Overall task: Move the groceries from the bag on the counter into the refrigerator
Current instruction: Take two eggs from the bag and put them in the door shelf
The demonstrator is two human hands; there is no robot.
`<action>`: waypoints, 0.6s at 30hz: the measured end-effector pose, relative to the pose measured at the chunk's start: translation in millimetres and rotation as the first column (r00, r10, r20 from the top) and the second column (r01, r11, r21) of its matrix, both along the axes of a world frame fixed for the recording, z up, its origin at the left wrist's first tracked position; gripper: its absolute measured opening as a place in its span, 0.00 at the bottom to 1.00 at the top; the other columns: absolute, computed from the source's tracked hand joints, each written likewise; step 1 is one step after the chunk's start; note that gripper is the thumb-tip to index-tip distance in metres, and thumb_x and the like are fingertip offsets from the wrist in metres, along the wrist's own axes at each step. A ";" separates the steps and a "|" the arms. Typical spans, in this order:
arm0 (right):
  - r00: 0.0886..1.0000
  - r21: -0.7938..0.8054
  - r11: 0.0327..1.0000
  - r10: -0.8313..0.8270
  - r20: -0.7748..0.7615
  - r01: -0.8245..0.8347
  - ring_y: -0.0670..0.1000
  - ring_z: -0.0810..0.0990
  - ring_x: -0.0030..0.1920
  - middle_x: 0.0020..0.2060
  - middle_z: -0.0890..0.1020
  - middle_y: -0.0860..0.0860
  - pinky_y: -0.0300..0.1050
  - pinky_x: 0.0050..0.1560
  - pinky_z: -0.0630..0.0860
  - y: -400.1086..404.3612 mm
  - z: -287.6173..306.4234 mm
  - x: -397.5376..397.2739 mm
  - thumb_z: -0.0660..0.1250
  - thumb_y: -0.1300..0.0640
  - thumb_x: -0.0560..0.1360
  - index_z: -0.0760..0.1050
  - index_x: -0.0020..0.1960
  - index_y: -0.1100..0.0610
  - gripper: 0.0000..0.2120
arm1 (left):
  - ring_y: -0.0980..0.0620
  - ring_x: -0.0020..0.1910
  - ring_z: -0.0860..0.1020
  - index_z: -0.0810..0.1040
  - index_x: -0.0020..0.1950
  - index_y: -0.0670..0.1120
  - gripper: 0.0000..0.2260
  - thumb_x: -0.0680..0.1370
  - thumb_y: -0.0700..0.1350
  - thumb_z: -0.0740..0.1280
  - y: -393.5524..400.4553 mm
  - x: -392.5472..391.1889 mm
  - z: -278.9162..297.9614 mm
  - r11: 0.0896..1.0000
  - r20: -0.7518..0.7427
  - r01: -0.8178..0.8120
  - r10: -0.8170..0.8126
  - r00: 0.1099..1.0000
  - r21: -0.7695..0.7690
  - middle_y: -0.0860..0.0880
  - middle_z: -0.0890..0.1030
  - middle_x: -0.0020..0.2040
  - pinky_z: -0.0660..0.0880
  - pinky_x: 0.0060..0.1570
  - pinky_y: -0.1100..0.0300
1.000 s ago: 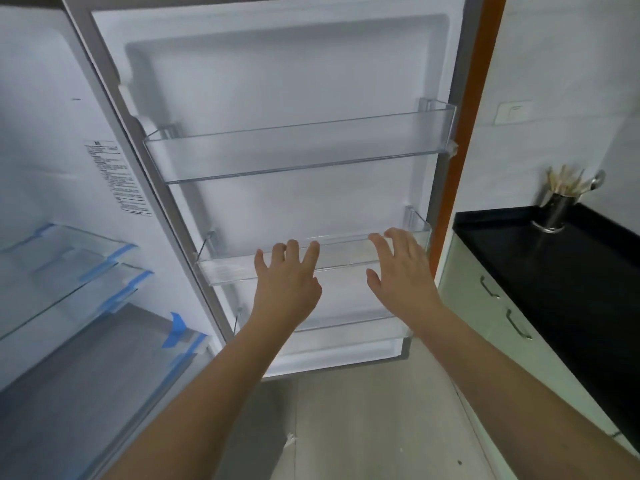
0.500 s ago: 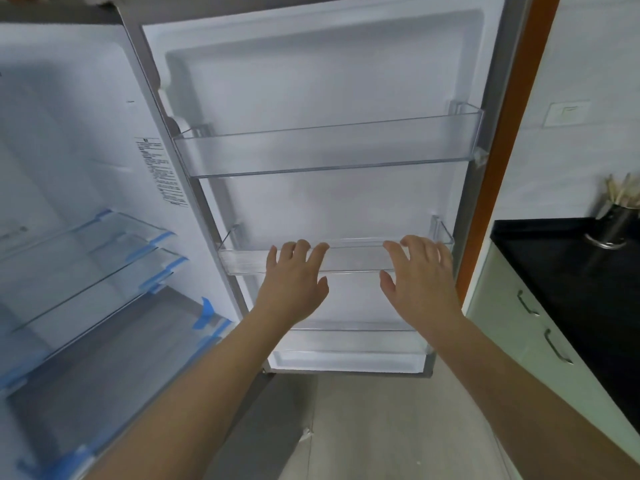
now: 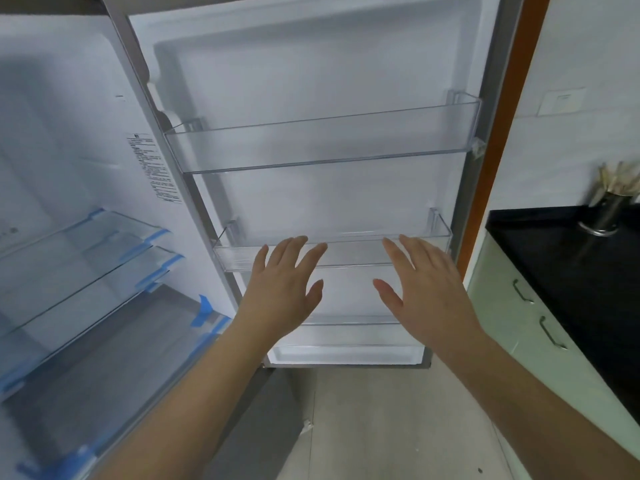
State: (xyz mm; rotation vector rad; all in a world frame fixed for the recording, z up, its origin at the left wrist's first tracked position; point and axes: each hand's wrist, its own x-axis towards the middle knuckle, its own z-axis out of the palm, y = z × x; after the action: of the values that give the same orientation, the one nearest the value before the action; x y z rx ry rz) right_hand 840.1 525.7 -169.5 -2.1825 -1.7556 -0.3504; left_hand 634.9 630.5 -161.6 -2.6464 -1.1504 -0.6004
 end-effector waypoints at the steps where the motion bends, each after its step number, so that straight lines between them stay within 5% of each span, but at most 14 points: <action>1: 1.000 0.002 1.000 -0.006 0.011 0.006 0.60 0.65 0.74 0.75 0.66 0.55 0.60 0.74 0.60 -3.5 -0.9 -2.8 0.39 0.34 0.78 0.59 0.77 0.51 0.35 | 0.42 0.72 0.66 0.63 0.75 0.52 0.26 0.78 0.52 0.64 -2.4 -1.1 -1.0 1.000 0.000 0.015 -0.015 1.000 -0.005 0.44 0.68 0.73 0.60 0.71 0.40; 10: 0.979 0.023 0.979 -0.202 0.027 0.201 0.60 0.70 0.71 0.71 0.71 0.58 0.59 0.69 0.66 -50.3 -0.9 -42.4 0.45 0.41 0.79 0.65 0.74 0.55 0.30 | 0.43 0.76 0.60 0.60 0.77 0.53 0.26 0.80 0.57 0.58 -22.9 -10.4 -15.6 0.981 -0.036 0.190 -0.192 0.981 -0.037 0.45 0.63 0.77 0.53 0.73 0.38; 18: 0.912 -0.015 0.911 -0.411 0.006 0.411 0.59 0.69 0.71 0.70 0.72 0.58 0.58 0.70 0.65 -114.1 -18.7 -90.5 0.49 0.43 0.79 0.66 0.74 0.56 0.28 | 0.39 0.73 0.65 0.66 0.75 0.50 0.27 0.78 0.59 0.52 -51.8 -11.0 -34.8 0.906 -0.044 0.409 -0.415 0.909 -0.111 0.42 0.67 0.75 0.63 0.68 0.39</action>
State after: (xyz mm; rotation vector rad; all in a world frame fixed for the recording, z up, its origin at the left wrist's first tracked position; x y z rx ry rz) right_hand 749.6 411.6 -188.2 -2.5571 -1.2865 -0.4357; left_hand 623.9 578.7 -196.4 -2.9949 -0.6117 -0.5249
